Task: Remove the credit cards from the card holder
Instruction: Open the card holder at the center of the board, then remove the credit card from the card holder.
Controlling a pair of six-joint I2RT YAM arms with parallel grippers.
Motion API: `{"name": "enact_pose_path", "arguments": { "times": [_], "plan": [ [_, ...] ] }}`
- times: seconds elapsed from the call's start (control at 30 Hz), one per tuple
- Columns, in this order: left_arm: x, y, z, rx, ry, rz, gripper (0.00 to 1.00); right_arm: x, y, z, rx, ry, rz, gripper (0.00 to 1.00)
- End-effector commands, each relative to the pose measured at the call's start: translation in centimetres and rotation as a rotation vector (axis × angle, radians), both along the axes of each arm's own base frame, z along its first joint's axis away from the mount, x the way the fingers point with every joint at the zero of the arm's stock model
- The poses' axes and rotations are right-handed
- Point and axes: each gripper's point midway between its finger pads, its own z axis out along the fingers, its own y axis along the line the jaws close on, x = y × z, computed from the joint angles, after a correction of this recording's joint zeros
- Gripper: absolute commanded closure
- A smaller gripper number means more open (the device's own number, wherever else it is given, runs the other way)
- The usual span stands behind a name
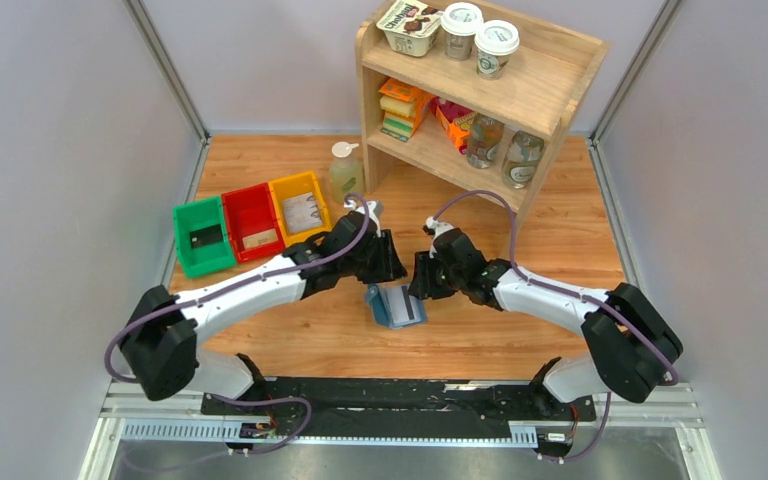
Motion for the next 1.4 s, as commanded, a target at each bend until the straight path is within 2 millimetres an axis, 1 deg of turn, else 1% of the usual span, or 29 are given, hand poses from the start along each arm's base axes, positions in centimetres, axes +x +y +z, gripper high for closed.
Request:
{"name": "enact_pose_path", "arguments": {
  "times": [0.0, 0.03, 0.1, 0.2, 0.23, 0.27, 0.3, 0.37, 0.4, 0.43, 0.53, 0.6, 0.67, 0.7, 0.8, 0.97, 1.1, 1.17, 1.3, 1.37],
  "plan": [
    [-0.1, -3.3, 0.2, -0.062, 0.036, -0.094, 0.58, 0.4, 0.5, 1.1, 0.048, -0.041, -0.003, 0.57],
    [-0.1, -3.2, -1.0, -0.033, 0.058, -0.09, 0.61, 0.4, 0.4, 1.0, 0.046, -0.041, -0.005, 0.58],
    [-0.6, -2.2, -3.0, 0.031, 0.1, -0.077, 0.66, 0.3, 0.3, 1.1, 0.048, -0.038, -0.006, 0.58],
    [-1.5, -0.2, -4.9, 0.098, 0.123, -0.06, 0.73, 0.2, 0.3, 1.2, 0.055, -0.041, -0.004, 0.58],
    [-2.1, 0.7, -5.8, 0.117, 0.132, -0.05, 0.76, 0.2, 0.4, 1.3, 0.06, -0.042, -0.001, 0.58],
    [-2.2, 1.2, -6.2, 0.126, 0.136, -0.037, 0.76, 0.1, 0.5, 1.3, 0.065, -0.039, 0.001, 0.57],
    [-2.9, 2.0, -7.0, 0.139, 0.149, -0.036, 0.78, 0.1, 0.6, 1.4, 0.07, -0.038, 0.003, 0.57],
    [-3.7, 3.1, -8.4, 0.165, 0.171, -0.025, 0.81, 0.1, 0.9, 1.5, 0.081, -0.036, 0.008, 0.55],
    [-3.8, 3.4, -8.7, 0.168, 0.177, -0.018, 0.82, 0.1, 0.9, 1.4, 0.085, -0.034, 0.009, 0.53],
    [-4.3, 3.9, -9.4, 0.174, 0.186, -0.018, 0.83, 0.1, 1.2, 1.5, 0.097, -0.035, 0.018, 0.5],
    [-4.5, 4.8, -10.6, 0.183, 0.192, 0.008, 0.84, 0.0, 2.0, 2.0, 0.137, -0.034, 0.044, 0.44],
    [-4.2, 5.2, -10.9, 0.183, 0.192, 0.029, 0.84, -0.1, 2.5, 2.3, 0.159, -0.035, 0.055, 0.42],
    [-4.1, 5.5, -11.2, 0.186, 0.192, 0.042, 0.85, -0.1, 2.7, 2.5, 0.173, -0.035, 0.063, 0.43],
    [-4.0, 5.5, -11.3, 0.181, 0.19, 0.047, 0.85, 0.1, 3.1, 3.0, 0.198, -0.053, 0.074, 0.45],
    [-4.0, 5.4, -11.5, 0.169, 0.19, 0.053, 0.85, -0.1, 3.6, 3.3, 0.224, -0.05, 0.092, 0.53],
    [-3.8, 4.9, -11.0, 0.146, 0.184, 0.053, 0.86, -0.1, 3.9, 2.6, 0.227, -0.026, 0.096, 0.6],
    [-3.8, 4.8, -11.1, 0.138, 0.187, 0.059, 0.86, -0.2, 3.5, 0.9, 0.201, -0.005, 0.074, 0.62],
    [-3.7, 4.7, -11.0, 0.13, 0.187, 0.062, 0.86, -0.5, 3.1, -0.4, 0.181, 0.018, 0.07, 0.64],
    [-3.5, 4.5, -11.0, 0.115, 0.188, 0.075, 0.86, -1.0, 2.6, -2.4, 0.153, 0.051, 0.066, 0.67],
    [-3.4, 4.5, -10.9, 0.105, 0.188, 0.083, 0.86, -1.3, 2.5, -2.9, 0.148, 0.063, 0.065, 0.69]
  ]
}}
